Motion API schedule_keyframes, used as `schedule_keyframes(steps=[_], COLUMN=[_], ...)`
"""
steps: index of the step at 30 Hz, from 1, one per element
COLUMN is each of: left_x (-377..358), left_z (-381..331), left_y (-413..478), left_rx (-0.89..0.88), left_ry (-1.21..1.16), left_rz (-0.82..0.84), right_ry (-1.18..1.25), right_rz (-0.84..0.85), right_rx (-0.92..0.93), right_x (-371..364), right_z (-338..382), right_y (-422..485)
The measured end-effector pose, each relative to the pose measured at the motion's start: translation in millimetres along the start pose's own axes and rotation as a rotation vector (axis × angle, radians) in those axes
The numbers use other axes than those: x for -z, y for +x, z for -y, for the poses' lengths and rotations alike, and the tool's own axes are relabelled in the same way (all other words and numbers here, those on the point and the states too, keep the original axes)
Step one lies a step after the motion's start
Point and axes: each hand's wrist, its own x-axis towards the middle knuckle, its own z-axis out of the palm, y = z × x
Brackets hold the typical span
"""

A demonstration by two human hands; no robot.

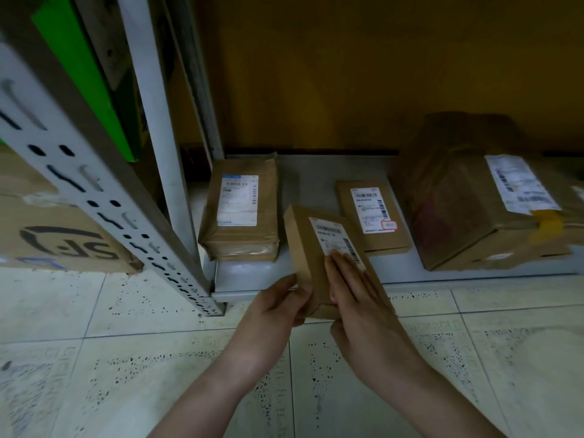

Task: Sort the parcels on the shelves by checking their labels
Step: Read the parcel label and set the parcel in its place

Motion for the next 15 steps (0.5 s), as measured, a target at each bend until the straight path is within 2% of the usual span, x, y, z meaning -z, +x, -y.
schedule_keyframes(steps=[3,7,11,15], left_x=[1.5,4.3,6.6,9.7], left_z=[5.0,0.2,3.4,4.1], left_y=[7.4,7.6,10.0,9.8], left_rx=[-0.039,-0.197,-0.236,-0.245], left_ry=[0.048,0.003,-0.055,-0.125], left_rz=[-0.169,-0.396,-0.441,-0.441], right_ry=[-0.011,-0.144,-0.21,-0.174], right_rz=[0.009,0.022,0.102,0.128], right_rx=[-0.009,0.022,0.036,0.071], right_x=[-4.3,-30.4,-64.8,-82.6], right_z=[-8.1,-9.1,-15.3,-31.6], right_y=[1.9,8.7,16.9,32.4])
